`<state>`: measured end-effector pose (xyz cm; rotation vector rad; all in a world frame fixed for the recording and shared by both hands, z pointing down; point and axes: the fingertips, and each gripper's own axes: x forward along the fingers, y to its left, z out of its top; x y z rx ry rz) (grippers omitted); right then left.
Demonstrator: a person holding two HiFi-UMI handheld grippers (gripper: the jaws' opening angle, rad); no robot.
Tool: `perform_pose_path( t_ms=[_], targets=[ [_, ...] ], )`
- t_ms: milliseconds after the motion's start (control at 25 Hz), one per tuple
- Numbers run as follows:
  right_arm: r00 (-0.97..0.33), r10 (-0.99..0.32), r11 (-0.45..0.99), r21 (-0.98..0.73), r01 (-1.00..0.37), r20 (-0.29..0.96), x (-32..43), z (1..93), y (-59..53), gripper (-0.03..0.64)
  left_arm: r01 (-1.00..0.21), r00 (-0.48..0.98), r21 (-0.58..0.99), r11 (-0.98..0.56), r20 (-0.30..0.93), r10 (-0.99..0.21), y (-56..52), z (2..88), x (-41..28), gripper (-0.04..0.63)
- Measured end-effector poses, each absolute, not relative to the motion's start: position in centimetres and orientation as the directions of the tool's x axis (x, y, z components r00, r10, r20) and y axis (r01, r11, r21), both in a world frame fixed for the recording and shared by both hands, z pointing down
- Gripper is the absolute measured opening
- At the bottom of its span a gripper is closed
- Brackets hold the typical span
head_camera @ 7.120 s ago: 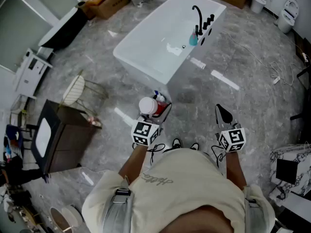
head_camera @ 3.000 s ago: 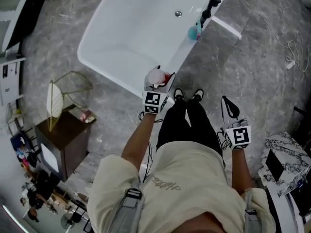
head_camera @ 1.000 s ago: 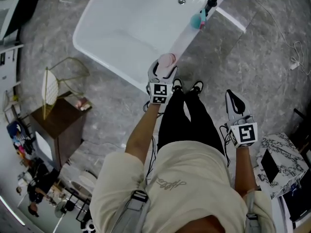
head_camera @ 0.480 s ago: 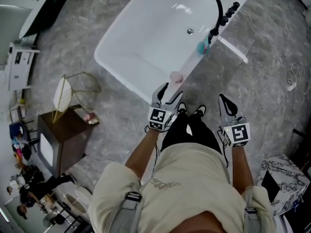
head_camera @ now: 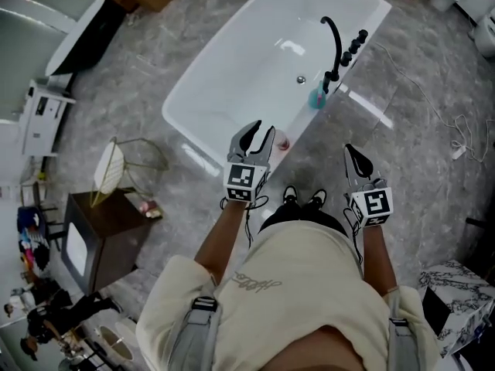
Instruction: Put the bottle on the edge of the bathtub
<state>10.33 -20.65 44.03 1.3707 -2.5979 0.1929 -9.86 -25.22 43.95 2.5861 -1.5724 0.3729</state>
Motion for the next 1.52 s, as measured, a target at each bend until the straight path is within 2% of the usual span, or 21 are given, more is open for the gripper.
perform_pose_path(
  t_ms=[120,200,480,800,1000,1520],
  targets=[
    [-0.538,-0.821,0.545,-0.018,-0.838,0.189,11.0,42.4,-21.7,0.002,-0.887,0.431,-0.069,-0.456,0.227,-0.873,-26.8,41.3,-9.5,0.043],
    [-0.533,-0.829,0.541,0.0,-0.841,0.167,11.4,41.5,-22.1,0.002,-0.887,0.431,-0.084,-0.454,0.202,-0.879,-27.4,39.5,-8.9,0.02],
    [-0.528,-0.842,0.537,0.074,-0.841,0.109,12.8,38.2,-23.8,0.002,-0.87,0.458,-0.132,-0.475,0.136,-0.878,-28.7,34.3,-6.9,0.015],
    [-0.516,-0.854,0.519,0.154,-0.841,0.058,14.0,33.9,-25.9,0.002,-0.878,0.477,0.002,-0.478,0.072,-0.876,-29.7,30.6,-7.1,0.015],
    [-0.491,-0.871,0.488,0.151,-0.86,0.021,15.2,31.8,-26.3,0.0,-0.886,0.464,-0.019,-0.464,0.026,-0.886,-29.5,28.2,-7.7,0.015],
    [-0.457,-0.89,0.452,0.164,-0.877,0.009,17.0,30.8,-26.2,0.0,-0.876,0.478,-0.054,-0.478,0.02,-0.878,-29.3,27.9,-6.7,0.015]
  ],
)
